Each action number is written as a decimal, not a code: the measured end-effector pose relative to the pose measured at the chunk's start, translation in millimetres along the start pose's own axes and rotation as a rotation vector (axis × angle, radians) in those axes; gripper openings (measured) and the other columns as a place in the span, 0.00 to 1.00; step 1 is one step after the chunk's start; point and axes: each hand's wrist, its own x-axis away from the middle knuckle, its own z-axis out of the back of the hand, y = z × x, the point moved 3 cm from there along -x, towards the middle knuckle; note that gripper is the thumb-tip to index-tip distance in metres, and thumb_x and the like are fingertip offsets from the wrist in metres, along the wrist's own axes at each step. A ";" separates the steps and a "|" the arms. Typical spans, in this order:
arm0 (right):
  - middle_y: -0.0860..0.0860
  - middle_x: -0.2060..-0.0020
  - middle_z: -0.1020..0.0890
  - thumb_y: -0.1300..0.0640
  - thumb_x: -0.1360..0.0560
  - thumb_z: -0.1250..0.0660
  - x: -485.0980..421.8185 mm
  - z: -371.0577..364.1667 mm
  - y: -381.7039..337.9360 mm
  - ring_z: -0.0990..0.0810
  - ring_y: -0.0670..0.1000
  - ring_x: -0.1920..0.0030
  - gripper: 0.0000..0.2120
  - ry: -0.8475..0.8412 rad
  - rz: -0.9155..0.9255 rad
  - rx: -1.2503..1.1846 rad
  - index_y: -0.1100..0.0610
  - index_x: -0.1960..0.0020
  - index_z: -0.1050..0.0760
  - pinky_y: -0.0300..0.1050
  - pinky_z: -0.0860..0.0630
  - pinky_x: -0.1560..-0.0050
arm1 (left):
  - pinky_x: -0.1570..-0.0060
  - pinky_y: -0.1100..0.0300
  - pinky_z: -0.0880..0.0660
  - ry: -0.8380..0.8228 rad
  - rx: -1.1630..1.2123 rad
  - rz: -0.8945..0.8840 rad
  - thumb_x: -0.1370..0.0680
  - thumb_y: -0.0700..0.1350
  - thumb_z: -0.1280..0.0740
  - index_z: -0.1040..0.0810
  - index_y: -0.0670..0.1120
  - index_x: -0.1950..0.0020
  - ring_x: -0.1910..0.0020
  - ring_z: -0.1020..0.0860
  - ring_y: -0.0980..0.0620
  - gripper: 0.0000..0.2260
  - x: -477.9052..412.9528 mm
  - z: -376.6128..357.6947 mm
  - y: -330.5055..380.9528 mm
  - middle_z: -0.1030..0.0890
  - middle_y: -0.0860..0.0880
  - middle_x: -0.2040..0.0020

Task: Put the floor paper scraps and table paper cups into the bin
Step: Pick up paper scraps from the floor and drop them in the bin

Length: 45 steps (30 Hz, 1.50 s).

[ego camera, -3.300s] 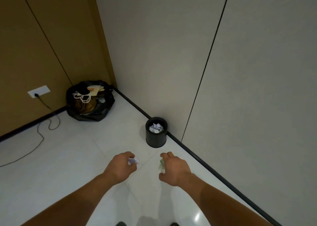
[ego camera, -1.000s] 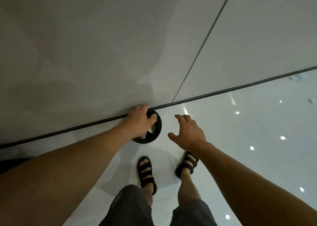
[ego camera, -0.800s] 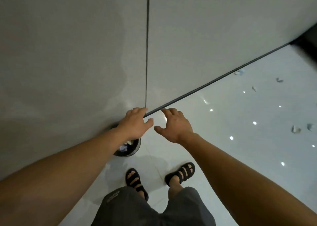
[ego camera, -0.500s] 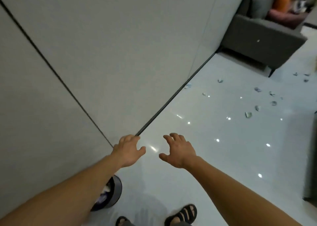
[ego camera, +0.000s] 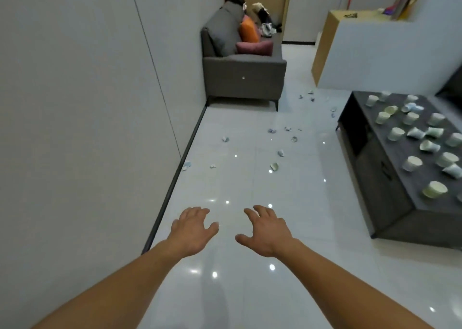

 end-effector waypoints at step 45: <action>0.51 0.23 0.44 0.38 0.26 0.35 -552.1 273.7 394.3 0.39 0.56 0.27 0.41 -0.140 -0.222 -0.010 0.50 0.21 0.50 0.53 0.30 0.34 | 0.28 0.50 0.41 -0.266 0.135 -0.006 0.21 0.59 0.42 0.43 0.48 0.23 0.25 0.43 0.46 0.30 -679.7 96.2 283.8 0.42 0.48 0.23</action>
